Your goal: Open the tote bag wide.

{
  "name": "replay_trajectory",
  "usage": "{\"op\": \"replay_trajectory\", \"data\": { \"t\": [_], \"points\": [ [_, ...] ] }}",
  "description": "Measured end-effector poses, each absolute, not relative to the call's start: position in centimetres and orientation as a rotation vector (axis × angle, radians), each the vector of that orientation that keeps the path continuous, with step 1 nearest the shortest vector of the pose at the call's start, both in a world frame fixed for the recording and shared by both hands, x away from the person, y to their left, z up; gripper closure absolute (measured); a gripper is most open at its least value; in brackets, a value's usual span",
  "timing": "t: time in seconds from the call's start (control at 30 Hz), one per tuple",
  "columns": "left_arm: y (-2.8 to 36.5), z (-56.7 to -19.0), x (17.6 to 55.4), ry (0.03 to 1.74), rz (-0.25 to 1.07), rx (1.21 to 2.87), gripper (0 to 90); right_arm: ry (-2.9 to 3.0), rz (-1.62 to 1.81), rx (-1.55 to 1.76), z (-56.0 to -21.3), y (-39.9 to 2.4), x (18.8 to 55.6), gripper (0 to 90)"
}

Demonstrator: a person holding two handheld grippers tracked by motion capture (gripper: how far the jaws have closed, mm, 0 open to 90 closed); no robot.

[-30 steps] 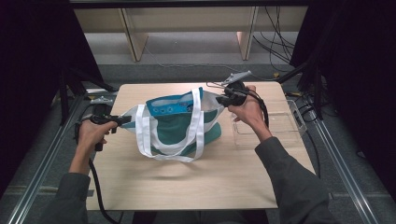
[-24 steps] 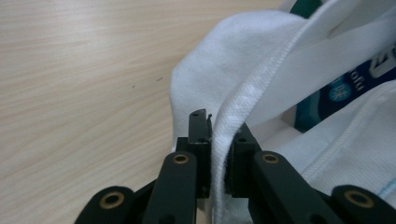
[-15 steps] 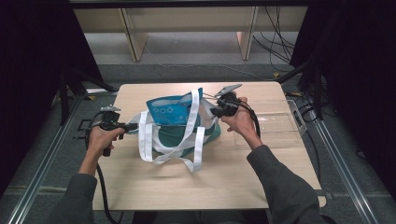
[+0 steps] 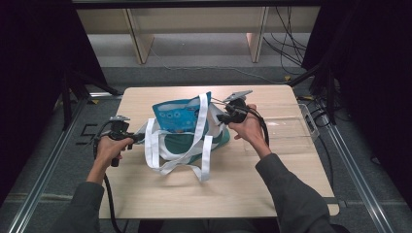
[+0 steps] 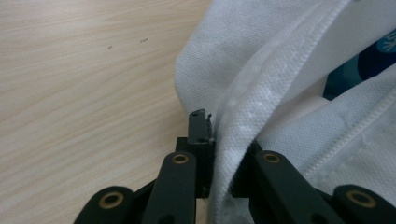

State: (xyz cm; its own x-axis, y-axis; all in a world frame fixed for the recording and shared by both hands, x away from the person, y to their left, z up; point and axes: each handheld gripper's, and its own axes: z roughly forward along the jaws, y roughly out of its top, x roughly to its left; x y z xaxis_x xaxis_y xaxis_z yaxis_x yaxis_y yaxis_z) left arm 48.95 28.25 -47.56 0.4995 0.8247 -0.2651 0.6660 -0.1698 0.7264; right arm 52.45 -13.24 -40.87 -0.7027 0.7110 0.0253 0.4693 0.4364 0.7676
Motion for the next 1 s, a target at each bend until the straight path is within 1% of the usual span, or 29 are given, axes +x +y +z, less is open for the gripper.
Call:
{"op": "replay_trajectory", "data": {
  "t": [0.03,0.1,0.2,0.3,0.37,0.43,0.53,0.7,0.8,0.87,0.9,1.0],
  "points": [
    [28.4,-47.6,49.0,1.223,0.236,1.918,82.2,2.402,1.141,1.028,-40.7,-13.4,52.5,79.6],
    [28.6,-47.6,48.9,1.222,0.228,1.927,81.8,2.365,1.163,1.019,-40.3,-13.6,52.4,64.4],
    [28.7,-47.7,48.9,1.241,0.221,1.885,81.1,2.3,1.215,0.971,-39.1,-13.8,51.7,63.5],
    [28.7,-47.5,49.0,1.242,0.224,1.891,80.8,2.242,1.247,0.938,-36.8,-14.4,50.5,58.6],
    [28.7,-47.4,49.0,1.244,0.231,1.893,80.7,2.237,1.285,0.911,-35.6,-14.5,49.7,58.5],
    [29.0,-47.3,49.0,1.23,0.228,1.929,80.3,2.232,1.319,0.878,-34.5,-14.6,48.6,58.2],
    [28.9,-47.2,48.9,1.234,0.239,1.917,79.8,2.29,1.343,0.828,-33.9,-14.1,47.0,57.7],
    [29.0,-47.1,49.0,1.236,0.236,1.919,79.6,2.45,1.431,0.754,-34.3,-12.6,44.6,55.0],
    [29.0,-47.1,49.0,1.232,0.235,1.927,79.5,2.482,1.402,0.744,-34.7,-11.7,44.4,52.5],
    [29.0,-47.1,49.0,1.229,0.233,1.927,79.5,2.52,1.402,0.731,-35.3,-11.0,44.9,52.1],
    [29.0,-47.1,49.0,1.227,0.234,1.927,79.5,2.534,1.407,0.733,-35.5,-10.8,45.0,52.6],
    [29.0,-47.1,49.0,1.225,0.236,1.925,79.3,2.555,1.424,0.725,-36.0,-9.9,45.3,62.4]
  ]
}}
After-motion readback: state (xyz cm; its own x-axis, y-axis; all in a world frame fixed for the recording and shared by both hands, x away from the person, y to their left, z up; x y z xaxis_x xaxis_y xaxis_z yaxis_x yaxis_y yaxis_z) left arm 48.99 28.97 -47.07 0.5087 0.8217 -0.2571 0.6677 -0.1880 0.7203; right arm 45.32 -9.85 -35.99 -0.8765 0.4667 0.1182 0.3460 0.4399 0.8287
